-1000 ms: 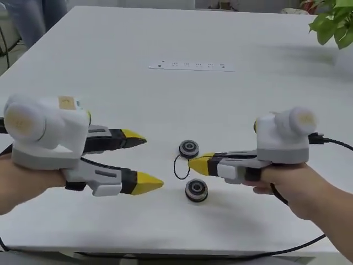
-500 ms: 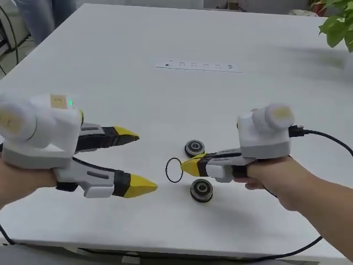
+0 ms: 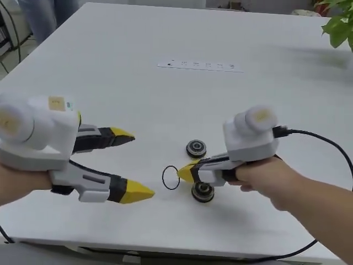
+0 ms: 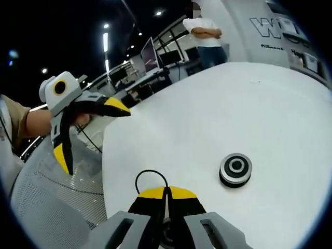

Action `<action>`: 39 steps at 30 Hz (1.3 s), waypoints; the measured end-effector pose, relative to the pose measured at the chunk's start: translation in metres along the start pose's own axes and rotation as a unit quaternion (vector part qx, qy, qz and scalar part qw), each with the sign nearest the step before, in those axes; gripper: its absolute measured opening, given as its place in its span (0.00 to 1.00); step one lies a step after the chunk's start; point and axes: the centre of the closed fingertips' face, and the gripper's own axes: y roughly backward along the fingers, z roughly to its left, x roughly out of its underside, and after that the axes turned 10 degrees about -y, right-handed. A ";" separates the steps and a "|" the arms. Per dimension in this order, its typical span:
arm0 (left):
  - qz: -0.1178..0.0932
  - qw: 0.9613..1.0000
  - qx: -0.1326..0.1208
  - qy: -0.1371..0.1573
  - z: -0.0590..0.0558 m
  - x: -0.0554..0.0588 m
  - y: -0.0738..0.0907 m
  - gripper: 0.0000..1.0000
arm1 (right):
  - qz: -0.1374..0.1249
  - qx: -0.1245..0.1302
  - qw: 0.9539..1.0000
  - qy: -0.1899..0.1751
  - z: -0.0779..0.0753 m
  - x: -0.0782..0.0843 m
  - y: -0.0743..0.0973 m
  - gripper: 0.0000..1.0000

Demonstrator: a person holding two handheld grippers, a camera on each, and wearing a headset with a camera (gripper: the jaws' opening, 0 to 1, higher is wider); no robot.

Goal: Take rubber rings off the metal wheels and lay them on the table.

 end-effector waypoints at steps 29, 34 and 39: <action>0.009 1.000 0.010 -0.001 -0.003 0.002 -0.003 0.74 | -0.015 0.004 1.000 -0.001 -0.001 -0.005 0.006 0.10; 0.007 1.000 0.011 -0.001 -0.003 0.000 -0.005 0.74 | -0.042 -0.006 0.999 -0.005 0.004 -0.014 0.014 0.14; 0.005 1.000 0.011 0.000 -0.003 -0.001 -0.006 0.73 | -0.063 -0.007 0.998 0.001 0.006 -0.020 0.021 0.17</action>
